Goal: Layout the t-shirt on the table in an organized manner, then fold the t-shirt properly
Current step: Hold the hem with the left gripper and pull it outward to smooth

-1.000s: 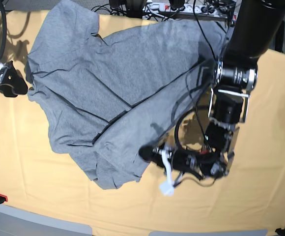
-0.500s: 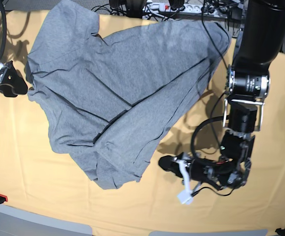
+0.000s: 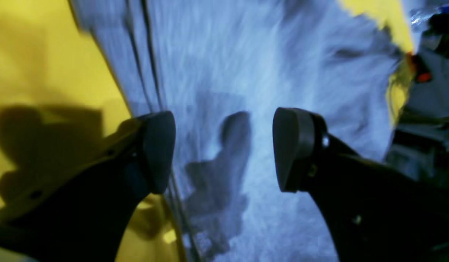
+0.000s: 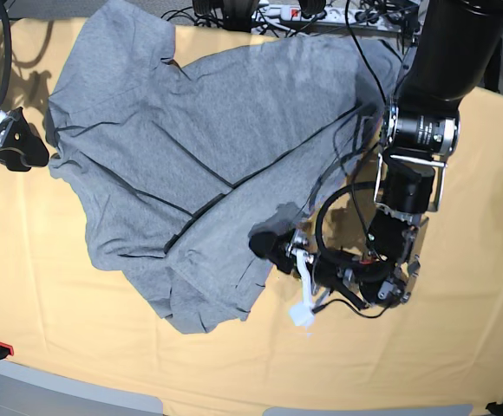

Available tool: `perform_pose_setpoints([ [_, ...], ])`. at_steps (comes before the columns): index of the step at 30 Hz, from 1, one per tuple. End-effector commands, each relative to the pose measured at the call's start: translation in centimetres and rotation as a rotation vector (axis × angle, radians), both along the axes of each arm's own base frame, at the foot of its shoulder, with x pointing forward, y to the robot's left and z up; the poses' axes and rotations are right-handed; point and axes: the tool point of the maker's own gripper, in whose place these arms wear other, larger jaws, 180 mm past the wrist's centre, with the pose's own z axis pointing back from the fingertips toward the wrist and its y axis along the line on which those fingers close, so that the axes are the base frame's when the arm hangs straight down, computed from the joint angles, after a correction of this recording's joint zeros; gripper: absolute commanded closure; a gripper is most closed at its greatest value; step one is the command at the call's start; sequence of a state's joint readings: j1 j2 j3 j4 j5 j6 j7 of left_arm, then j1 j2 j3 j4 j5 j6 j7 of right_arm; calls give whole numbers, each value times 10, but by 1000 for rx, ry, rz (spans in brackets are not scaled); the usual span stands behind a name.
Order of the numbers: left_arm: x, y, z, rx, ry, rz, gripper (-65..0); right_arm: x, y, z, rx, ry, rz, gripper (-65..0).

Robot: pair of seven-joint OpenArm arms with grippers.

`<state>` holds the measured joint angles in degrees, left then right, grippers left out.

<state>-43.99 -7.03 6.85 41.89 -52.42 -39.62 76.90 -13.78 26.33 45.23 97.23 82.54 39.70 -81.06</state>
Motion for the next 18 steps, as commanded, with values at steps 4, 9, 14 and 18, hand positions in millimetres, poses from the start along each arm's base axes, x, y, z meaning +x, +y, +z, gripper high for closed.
perform_pose_setpoints([
  [4,22,-4,24,-18,-94,21,-119,7,-3,17,-12,-59,8,-343],
  [9,24,-3,24,-16,-103,28,0,7,-3,17,-11,-59,8,-343],
  [14,34,0,40,-2,-131,17,0,7,-3,17,-11,-59,8,-343],
  [18,46,-2,62,-15,-172,13,0,6,-3,17,-12,-58,8,-343],
])
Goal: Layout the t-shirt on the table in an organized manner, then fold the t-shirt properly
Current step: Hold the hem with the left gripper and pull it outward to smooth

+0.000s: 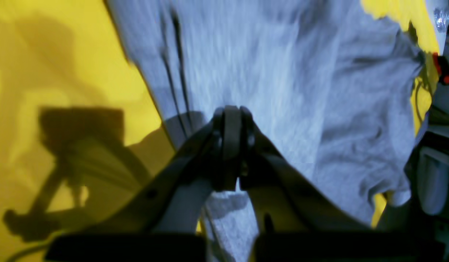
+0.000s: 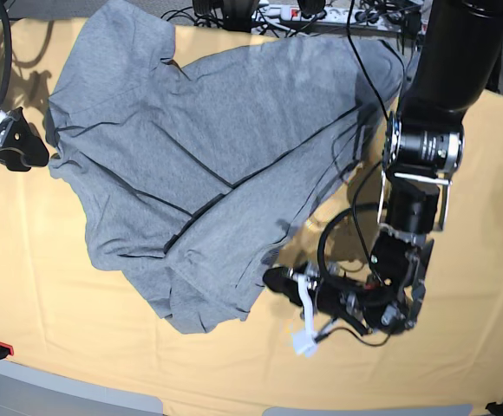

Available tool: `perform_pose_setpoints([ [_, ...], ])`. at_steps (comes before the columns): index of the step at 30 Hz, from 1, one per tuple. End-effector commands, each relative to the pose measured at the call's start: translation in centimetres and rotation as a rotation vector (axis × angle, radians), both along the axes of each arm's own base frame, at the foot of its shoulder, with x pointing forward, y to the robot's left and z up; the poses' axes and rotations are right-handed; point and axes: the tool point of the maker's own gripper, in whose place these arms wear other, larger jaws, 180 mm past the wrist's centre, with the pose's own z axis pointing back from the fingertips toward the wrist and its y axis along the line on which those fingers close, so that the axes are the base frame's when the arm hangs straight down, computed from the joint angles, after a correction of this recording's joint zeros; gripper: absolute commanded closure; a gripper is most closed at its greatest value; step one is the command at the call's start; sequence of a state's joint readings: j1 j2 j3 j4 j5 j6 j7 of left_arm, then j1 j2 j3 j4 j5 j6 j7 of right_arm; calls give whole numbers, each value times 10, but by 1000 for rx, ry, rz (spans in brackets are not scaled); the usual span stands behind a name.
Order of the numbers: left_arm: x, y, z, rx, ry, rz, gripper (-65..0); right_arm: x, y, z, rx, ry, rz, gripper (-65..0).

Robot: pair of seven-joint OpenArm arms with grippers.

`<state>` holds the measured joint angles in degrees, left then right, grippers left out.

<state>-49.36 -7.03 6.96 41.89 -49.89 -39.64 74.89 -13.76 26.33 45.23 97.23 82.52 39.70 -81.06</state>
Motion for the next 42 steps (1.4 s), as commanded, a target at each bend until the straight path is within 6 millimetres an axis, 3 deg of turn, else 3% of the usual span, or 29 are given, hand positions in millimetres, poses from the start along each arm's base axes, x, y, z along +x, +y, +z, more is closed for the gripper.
perform_pose_setpoints([
  [1,14,-5,31,-44,-65,-7,0,6,-3,16,-14,-57,7,-343],
  [5,20,-8,57,-85,-85,-23,0,6,-3,17,-14,-57,8,-343],
  [8,21,-8,59,-85,-86,-25,0,6,-3,17,-14,-57,8,-343],
  [10,16,-10,52,-86,-70,-30,-112,6,-3,17,-13,-58,8,-343],
  [13,10,-14,38,-113,-46,-14,-341,6,-3,17,-13,-57,8,-343],
  [15,6,-15,28,-137,-32,5,-389,6,-3,17,-13,-57,8,-343],
  [23,-13,-7,-27,-65,17,52,-368,6,-3,17,-13,-58,8,-343],
  [25,-16,-7,-31,-65,26,52,-243,6,-3,17,-13,-58,8,-343],
  [27,-16,-7,-30,-63,26,50,-60,6,-3,17,-13,-57,8,-343],
  [28,-15,-7,-28,-65,22,50,0,6,-3,17,-13,-57,8,-343],
  [42,16,-11,48,-131,-68,-2,0,6,-3,17,-13,-57,8,-343],
])
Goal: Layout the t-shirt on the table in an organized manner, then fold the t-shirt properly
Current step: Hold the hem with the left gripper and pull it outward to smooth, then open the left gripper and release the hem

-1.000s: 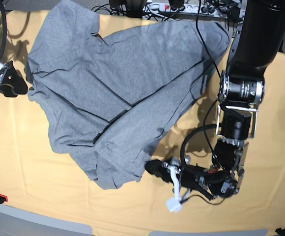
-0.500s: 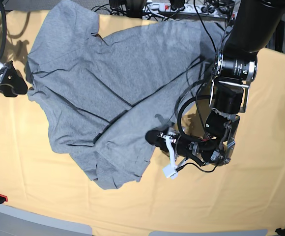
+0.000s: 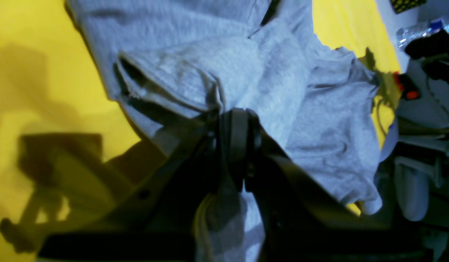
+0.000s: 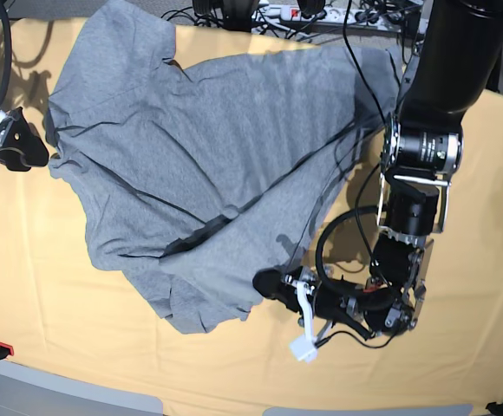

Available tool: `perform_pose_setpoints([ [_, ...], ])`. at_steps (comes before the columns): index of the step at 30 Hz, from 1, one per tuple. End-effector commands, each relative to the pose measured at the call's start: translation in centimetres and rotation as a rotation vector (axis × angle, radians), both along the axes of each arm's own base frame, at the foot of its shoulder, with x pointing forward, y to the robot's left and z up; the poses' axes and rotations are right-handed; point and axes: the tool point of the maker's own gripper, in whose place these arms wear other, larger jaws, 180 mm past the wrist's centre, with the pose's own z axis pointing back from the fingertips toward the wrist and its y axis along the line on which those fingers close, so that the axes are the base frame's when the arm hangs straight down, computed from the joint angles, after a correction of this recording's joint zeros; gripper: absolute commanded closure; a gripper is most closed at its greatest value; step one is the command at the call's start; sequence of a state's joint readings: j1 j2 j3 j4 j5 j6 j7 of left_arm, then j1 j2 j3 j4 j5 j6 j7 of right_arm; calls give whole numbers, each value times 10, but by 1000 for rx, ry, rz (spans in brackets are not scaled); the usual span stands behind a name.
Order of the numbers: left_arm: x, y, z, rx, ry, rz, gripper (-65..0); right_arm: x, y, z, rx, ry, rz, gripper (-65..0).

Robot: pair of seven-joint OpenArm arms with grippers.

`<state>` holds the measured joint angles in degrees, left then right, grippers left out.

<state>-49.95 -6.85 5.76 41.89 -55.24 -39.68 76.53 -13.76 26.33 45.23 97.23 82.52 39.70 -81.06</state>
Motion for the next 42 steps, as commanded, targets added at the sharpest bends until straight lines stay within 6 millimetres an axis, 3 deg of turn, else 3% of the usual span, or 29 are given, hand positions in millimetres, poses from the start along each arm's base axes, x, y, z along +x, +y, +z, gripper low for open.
perform_pose_setpoints([
  [1,19,0,35,-34,-85,8,0,6,-3,17,-14,-57,7,-342],
  [5,32,20,50,14,-130,35,0,6,-3,17,-14,-57,8,-342],
  [10,47,58,63,83,-151,113,0,6,-3,17,-13,-57,8,-343],
  [18,45,115,52,165,-102,210,0,7,-3,17,-10,-60,9,-343],
  [25,34,146,38,229,-37,244,0,19,1,26,-10,-97,16,-343],
  [28,30,148,32,234,-34,233,-93,29,2,35,-8,-135,19,-343],
  [31,25,148,22,240,-32,211,-233,34,2,40,-9,-154,19,-343],
  [32,23,147,19,240,-33,203,-246,34,2,40,-9,-155,19,-343],
  [33,22,146,16,232,-43,198,-218,34,2,41,-9,-157,19,-343],
  [35,21,144,10,215,-47,202,-48,35,2,41,-9,-159,19,-343],
  [36,19,144,6,210,-43,206,0,35,2,41,-9,-159,19,-343],
  [42,12,149,-15,243,-20,225,0,35,2,41,-9,-159,19,-343],
])
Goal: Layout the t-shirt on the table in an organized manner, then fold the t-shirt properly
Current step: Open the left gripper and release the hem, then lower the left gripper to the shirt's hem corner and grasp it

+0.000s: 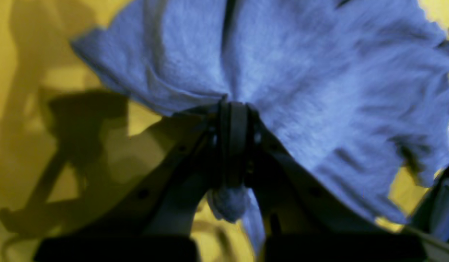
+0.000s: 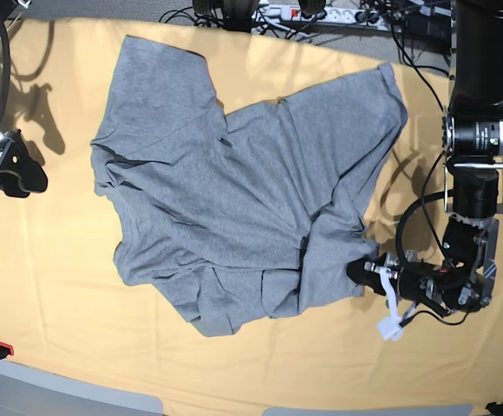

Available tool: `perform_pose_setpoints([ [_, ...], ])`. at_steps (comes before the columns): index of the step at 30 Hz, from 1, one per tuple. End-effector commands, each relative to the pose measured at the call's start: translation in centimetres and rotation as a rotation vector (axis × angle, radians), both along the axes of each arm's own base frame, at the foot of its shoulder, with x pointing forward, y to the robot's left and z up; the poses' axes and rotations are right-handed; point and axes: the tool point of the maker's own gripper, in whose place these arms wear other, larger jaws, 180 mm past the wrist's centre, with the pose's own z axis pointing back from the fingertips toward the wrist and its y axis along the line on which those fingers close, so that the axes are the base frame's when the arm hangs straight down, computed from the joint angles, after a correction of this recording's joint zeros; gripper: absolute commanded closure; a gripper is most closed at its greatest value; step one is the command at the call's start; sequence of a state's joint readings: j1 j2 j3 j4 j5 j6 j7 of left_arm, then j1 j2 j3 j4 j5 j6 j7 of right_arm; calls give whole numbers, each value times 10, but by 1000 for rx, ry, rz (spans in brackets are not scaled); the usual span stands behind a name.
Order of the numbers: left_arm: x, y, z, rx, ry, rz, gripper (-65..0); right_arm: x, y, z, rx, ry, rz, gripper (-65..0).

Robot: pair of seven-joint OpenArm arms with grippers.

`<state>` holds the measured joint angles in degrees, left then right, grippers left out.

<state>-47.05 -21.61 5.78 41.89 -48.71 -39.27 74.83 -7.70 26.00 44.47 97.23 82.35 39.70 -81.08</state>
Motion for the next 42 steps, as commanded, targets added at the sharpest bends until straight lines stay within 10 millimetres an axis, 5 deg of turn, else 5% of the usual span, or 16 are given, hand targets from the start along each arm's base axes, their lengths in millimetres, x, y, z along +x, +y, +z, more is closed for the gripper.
perform_pose_setpoints([
  [1,17,5,23,15,-63,13,0,6,-3,18,-15,-61,8,-343],
  [9,28,33,9,139,-89,130,0,6,-3,18,-14,-61,8,-343],
  [15,31,38,30,49,-140,117,-6,6,-3,18,-14,-61,8,-343],
  [26,21,69,46,18,-147,125,-378,6,-3,18,-14,-62,8,-343],
  [36,39,81,57,-5,-250,219,-382,6,-3,18,-14,-62,8,-343],
  [42,49,140,31,251,-220,498,-382,6,-3,18,-14,-62,8,-343],
])
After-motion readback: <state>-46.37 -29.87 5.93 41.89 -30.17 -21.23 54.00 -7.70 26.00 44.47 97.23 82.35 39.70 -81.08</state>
